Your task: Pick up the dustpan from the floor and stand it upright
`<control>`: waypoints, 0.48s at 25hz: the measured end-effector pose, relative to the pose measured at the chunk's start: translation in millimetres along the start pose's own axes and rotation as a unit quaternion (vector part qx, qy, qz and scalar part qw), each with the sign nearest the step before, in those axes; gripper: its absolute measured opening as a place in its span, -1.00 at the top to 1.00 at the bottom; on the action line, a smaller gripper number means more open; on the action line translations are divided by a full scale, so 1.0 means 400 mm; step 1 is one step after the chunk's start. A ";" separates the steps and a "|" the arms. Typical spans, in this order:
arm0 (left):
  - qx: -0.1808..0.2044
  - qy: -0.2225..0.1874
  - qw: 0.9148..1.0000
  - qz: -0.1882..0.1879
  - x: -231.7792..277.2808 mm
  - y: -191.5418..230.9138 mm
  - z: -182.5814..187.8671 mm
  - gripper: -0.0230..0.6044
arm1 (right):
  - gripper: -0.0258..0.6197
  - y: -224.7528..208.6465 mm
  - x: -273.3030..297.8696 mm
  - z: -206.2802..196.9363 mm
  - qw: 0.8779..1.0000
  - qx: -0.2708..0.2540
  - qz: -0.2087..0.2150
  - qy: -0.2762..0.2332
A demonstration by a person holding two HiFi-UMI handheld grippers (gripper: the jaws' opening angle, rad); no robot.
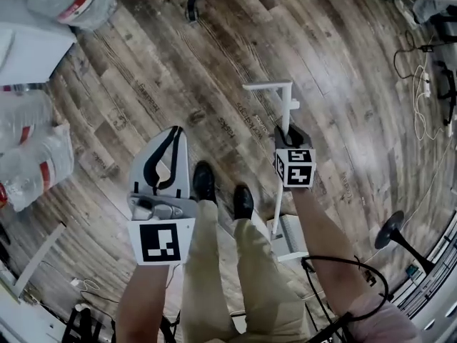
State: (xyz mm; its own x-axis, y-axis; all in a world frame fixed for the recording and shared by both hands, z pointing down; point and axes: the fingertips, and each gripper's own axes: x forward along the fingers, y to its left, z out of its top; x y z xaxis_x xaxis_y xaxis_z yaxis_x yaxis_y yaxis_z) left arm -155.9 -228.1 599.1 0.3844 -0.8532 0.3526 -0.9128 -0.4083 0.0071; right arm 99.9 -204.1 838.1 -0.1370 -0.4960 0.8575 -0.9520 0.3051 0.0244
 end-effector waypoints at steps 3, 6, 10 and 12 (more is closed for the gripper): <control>0.002 -0.013 1.000 0.001 -0.039 -0.020 0.101 0.88 | 0.63 -0.017 -0.099 0.032 1.000 0.013 -0.005 -0.024; 0.007 -0.024 1.000 -0.002 -0.078 -0.044 0.184 0.88 | 0.63 -0.030 -0.189 0.071 0.998 0.023 -0.005 -0.054; 0.001 -0.030 1.000 0.005 -0.140 -0.081 0.275 0.88 | 0.63 -0.054 -0.316 0.098 0.996 0.027 0.001 -0.080; -0.001 -0.034 0.999 0.009 -0.169 -0.096 0.317 0.88 | 0.64 -0.064 -0.370 0.107 0.996 0.029 0.002 -0.089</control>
State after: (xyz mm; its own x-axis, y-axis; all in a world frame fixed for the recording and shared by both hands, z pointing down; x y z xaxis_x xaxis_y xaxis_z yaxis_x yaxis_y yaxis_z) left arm -129.4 -195.8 456.4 0.3757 -0.8809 0.2879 -0.9201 -0.3916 0.0025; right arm 133.0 -173.2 688.6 -0.1823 -0.6319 0.7533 -0.9649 0.2622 -0.0136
